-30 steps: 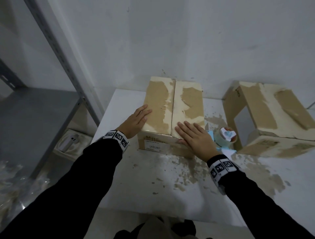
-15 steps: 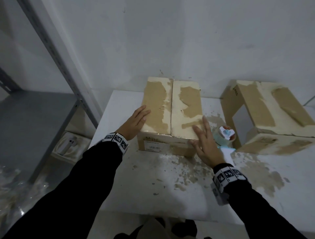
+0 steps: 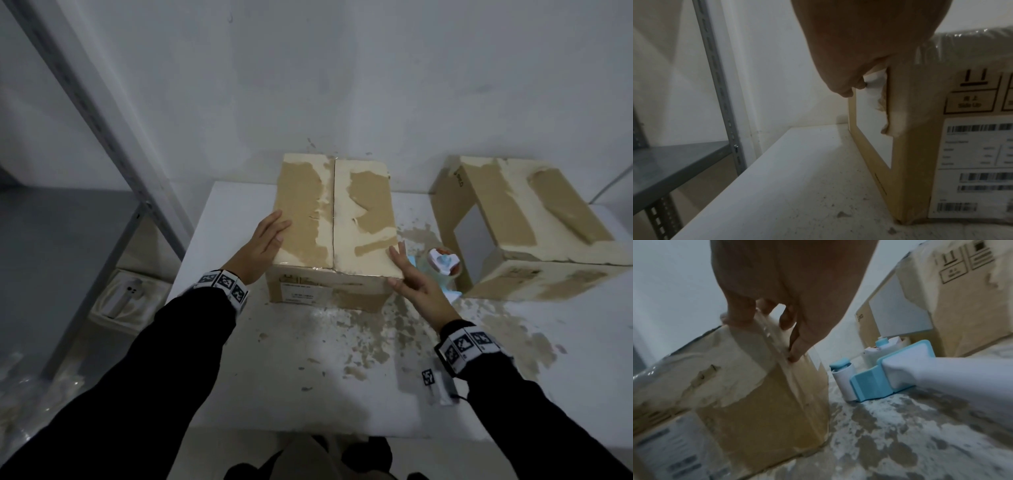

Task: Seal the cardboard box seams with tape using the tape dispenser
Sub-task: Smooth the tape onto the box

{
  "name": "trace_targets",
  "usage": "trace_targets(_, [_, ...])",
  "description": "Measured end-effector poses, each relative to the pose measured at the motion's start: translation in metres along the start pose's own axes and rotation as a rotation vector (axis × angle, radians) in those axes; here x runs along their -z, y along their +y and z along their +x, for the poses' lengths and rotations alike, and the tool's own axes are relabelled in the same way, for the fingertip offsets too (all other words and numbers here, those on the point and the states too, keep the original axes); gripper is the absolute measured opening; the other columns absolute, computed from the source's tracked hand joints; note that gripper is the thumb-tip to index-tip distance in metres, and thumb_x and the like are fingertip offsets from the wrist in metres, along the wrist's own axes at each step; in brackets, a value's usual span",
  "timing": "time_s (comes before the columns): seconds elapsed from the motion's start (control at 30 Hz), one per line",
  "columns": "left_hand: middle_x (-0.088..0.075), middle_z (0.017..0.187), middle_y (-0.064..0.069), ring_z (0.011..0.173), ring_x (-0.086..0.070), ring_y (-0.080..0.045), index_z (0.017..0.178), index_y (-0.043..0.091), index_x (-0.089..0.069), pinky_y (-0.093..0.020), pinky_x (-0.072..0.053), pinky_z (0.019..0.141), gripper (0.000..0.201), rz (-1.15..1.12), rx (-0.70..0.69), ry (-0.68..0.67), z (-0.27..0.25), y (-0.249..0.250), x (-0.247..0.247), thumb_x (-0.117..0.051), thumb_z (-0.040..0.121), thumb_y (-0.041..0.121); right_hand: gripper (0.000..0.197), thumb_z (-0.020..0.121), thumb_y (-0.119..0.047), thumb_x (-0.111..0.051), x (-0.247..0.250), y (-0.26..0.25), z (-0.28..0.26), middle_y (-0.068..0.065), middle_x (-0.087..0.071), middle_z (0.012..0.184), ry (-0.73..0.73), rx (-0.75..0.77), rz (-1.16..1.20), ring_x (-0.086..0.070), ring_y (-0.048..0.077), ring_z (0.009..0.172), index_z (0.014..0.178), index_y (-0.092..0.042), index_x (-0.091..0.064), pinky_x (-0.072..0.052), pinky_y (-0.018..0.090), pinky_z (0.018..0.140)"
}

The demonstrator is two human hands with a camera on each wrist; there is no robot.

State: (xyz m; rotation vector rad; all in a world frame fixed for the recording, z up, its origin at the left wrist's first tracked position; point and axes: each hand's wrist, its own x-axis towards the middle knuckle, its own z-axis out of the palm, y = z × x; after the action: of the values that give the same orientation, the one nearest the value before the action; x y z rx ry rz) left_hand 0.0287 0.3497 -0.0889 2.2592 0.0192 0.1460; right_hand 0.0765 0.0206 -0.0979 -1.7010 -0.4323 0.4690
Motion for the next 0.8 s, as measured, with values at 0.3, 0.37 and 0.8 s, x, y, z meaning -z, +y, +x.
trace_targets(0.3, [-0.020, 0.153, 0.001, 0.133, -0.018, 0.003, 0.139, 0.015, -0.040, -0.014, -0.012, 0.109, 0.039, -0.010, -0.014, 0.021, -0.001, 0.001, -0.001, -0.030, 0.102, 0.018, 0.079, 0.067, -0.022, -0.084, 0.000, 0.002, 0.004, -0.021, -0.044, 0.140, 0.093, -0.169, 0.460, -0.042, -0.009, 0.120, 0.136, -0.019, -0.047, -0.039, 0.017, 0.102])
trace_targets(0.37, [-0.020, 0.153, 0.001, 0.134, -0.019, 0.002, 0.139, 0.016, -0.040, -0.017, -0.013, 0.111, 0.039, -0.011, -0.007, 0.020, 0.000, 0.000, -0.002, -0.030, 0.102, 0.021, 0.061, 0.086, 0.005, -0.059, -0.002, -0.002, 0.003, -0.006, -0.036, 0.150, 0.139, -0.186, 0.438, -0.036, -0.001, 0.127, 0.142, -0.011, -0.040, -0.033, 0.024, 0.108])
trace_targets(0.8, [-0.042, 0.146, 0.001, 0.140, -0.028, -0.015, 0.136, 0.018, -0.047, -0.034, -0.011, 0.115, 0.075, 0.424, -0.209, 0.044, -0.010, 0.007, -0.001, -0.006, 0.092, 0.062, 0.051, 0.091, -0.049, -0.046, -0.014, 0.001, 0.023, -0.007, -0.024, 0.151, 0.106, 0.372, -0.823, -0.008, 0.020, 0.145, 0.135, -0.024, -0.053, -0.015, 0.042, 0.116])
